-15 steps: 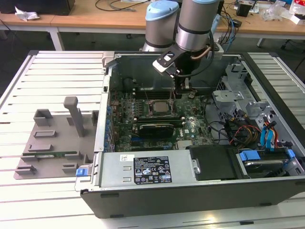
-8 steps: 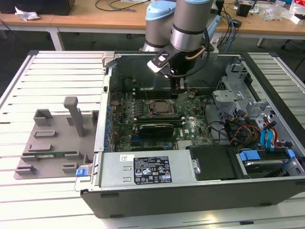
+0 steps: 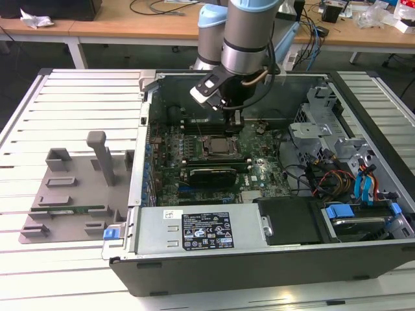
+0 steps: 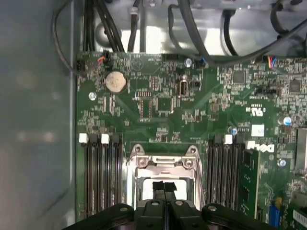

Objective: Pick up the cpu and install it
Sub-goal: 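Close the cpu cover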

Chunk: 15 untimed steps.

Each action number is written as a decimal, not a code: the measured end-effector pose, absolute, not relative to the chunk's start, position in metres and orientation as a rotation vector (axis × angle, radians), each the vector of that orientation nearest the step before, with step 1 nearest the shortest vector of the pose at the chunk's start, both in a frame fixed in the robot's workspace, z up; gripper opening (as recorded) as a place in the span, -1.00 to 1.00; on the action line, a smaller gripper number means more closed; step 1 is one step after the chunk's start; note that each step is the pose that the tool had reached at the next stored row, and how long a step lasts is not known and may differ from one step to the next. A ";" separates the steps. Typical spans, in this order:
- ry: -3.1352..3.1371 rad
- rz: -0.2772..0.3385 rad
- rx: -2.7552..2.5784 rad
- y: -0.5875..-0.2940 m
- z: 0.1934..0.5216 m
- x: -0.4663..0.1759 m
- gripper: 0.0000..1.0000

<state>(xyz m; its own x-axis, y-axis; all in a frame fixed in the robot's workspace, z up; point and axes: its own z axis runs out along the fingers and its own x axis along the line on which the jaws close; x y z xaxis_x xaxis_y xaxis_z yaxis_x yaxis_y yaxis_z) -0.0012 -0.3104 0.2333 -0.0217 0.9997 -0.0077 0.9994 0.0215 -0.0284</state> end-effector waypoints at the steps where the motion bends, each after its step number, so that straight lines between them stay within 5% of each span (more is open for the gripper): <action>1: -2.235 0.040 -2.187 -0.310 0.233 -0.004 -0.79; 15: -2.235 0.040 -2.187 -0.310 0.226 -0.040 -0.79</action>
